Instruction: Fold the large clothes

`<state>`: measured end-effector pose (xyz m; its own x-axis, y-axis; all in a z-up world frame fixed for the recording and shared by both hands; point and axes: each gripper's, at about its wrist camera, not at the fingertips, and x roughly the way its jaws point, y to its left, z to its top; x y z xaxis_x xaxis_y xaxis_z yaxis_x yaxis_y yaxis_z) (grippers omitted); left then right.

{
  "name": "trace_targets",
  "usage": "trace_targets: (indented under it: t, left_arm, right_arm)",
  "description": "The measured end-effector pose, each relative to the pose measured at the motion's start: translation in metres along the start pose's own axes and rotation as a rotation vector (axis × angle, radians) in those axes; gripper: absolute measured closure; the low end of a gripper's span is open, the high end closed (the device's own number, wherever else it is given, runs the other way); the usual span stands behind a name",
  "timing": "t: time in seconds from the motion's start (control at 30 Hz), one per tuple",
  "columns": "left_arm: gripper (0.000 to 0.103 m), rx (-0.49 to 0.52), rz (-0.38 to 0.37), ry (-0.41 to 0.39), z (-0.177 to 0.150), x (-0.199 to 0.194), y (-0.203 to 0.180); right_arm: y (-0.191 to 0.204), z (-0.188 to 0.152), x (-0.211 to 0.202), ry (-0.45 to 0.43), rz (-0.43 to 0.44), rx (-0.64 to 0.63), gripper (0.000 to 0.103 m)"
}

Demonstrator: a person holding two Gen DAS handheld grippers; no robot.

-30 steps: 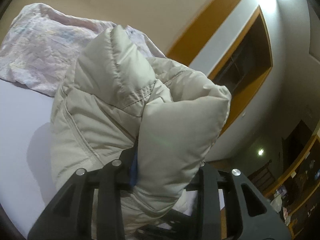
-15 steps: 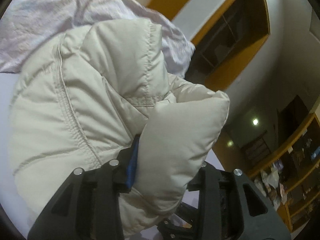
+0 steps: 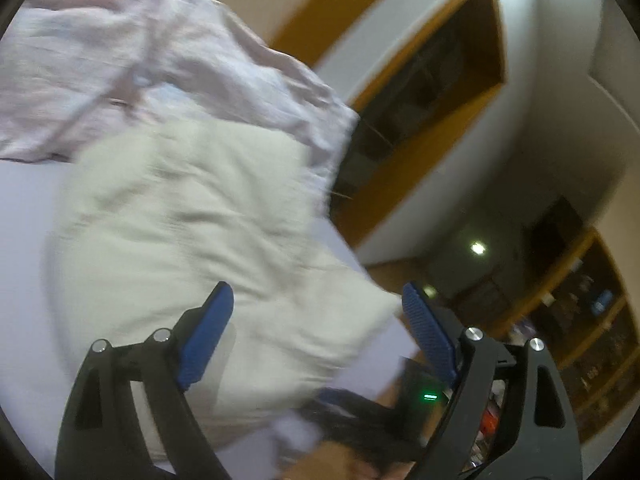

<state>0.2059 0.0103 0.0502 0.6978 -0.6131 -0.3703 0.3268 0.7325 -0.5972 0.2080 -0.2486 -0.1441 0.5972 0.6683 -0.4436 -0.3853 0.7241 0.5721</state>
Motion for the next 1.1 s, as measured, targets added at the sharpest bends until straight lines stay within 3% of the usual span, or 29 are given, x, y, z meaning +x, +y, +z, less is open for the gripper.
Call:
trace_targets:
  t: [0.2, 0.33, 0.5, 0.63, 0.83, 1.1]
  left_arm:
    - [0.017, 0.002, 0.249, -0.056, 0.009, -0.019, 0.051]
    - [0.017, -0.02, 0.358, -0.044, 0.014, -0.007, 0.082]
    - [0.017, -0.081, 0.35, 0.017, 0.001, 0.017, 0.104]
    - [0.016, -0.034, 0.387, 0.023, -0.005, 0.036, 0.087]
    - [0.012, 0.023, 0.436, 0.039, -0.011, 0.066, 0.071]
    - [0.011, 0.048, 0.444, 0.031, -0.021, 0.079, 0.064]
  right_arm:
    - [-0.01, 0.013, -0.027, -0.057, -0.038, 0.01, 0.057]
    - [-0.012, 0.032, -0.06, -0.139, -0.031, 0.02, 0.057]
    - [0.009, 0.063, -0.089, -0.207, -0.036, -0.052, 0.057]
    - [0.042, 0.078, -0.09, -0.211, -0.05, -0.142, 0.057]
    - [0.08, 0.102, -0.063, -0.151, -0.052, -0.233, 0.057]
    - [0.11, 0.137, -0.013, -0.052, -0.08, -0.3, 0.057]
